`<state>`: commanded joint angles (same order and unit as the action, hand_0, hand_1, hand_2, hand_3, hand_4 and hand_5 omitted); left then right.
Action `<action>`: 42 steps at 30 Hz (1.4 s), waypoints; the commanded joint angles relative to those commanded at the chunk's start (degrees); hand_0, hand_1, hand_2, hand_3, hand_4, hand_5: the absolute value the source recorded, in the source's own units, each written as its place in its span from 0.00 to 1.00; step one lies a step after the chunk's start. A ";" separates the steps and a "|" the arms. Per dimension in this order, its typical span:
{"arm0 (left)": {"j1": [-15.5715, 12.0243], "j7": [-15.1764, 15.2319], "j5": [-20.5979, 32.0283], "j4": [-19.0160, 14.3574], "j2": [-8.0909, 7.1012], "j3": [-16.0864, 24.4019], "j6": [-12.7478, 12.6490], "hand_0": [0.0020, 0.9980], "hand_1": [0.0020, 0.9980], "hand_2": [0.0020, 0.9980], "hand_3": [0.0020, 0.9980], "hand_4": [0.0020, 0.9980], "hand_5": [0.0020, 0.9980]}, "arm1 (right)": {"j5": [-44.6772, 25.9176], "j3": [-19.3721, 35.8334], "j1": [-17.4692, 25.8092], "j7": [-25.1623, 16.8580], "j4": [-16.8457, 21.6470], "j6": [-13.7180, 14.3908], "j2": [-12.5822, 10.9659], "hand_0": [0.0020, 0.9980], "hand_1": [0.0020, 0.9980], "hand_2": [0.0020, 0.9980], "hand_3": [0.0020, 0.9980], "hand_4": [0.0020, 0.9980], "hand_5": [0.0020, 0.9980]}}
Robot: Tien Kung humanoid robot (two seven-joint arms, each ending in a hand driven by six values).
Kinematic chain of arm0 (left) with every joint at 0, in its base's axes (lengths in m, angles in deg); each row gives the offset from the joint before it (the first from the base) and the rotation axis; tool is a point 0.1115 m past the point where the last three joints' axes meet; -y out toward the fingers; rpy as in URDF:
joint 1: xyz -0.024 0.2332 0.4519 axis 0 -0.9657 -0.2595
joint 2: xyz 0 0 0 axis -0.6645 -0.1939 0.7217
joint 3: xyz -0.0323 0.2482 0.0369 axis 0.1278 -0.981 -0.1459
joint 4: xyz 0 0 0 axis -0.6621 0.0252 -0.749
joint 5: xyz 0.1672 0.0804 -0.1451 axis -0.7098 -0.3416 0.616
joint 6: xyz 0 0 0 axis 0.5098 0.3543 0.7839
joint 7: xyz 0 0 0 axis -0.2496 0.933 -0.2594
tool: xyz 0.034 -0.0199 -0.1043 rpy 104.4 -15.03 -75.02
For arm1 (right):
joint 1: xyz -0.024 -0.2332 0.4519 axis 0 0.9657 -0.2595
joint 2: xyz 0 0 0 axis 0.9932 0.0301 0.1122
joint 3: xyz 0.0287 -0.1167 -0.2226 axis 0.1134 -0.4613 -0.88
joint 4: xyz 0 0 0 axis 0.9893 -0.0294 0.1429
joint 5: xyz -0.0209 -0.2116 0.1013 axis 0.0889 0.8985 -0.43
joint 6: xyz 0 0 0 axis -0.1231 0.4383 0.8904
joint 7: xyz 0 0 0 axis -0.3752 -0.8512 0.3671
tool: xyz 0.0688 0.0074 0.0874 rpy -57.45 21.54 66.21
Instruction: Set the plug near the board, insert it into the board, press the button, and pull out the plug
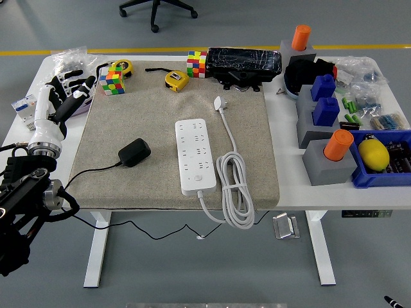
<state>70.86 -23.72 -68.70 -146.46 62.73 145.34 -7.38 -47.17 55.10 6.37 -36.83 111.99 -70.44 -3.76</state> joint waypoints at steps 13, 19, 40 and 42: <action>-0.73 -1.21 -0.93 -1.27 -0.31 2.80 0.50 0.50 0.57 0.57 0.61 0.87 0.36 | -0.16 -1.08 -0.69 0.13 0.01 -0.02 -0.36 0.60 0.67 0.64 0.57 0.98 0.58; -0.53 -1.84 -1.16 -1.83 -0.42 3.27 0.74 0.50 0.57 0.57 0.61 0.86 0.36 | -0.30 -1.65 -1.11 0.24 0.03 -0.02 -0.69 0.60 0.67 0.64 0.57 0.98 0.58; -0.68 -3.24 -1.33 -3.57 -0.96 3.83 1.37 0.50 0.57 0.57 0.61 0.86 0.37 | -0.62 -3.75 -1.64 0.19 0.13 -0.01 -1.63 0.61 0.67 0.64 0.57 0.98 0.59; -0.73 -3.36 -1.35 -3.63 -0.90 3.94 1.40 0.50 0.57 0.57 0.61 0.86 0.37 | -0.64 -3.73 -1.55 0.17 0.09 0.04 -1.78 0.61 0.67 0.64 0.57 0.98 0.59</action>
<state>70.14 -27.08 -70.05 -150.09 61.83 149.27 -5.97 -47.81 51.37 4.83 -36.66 112.08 -70.40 -5.54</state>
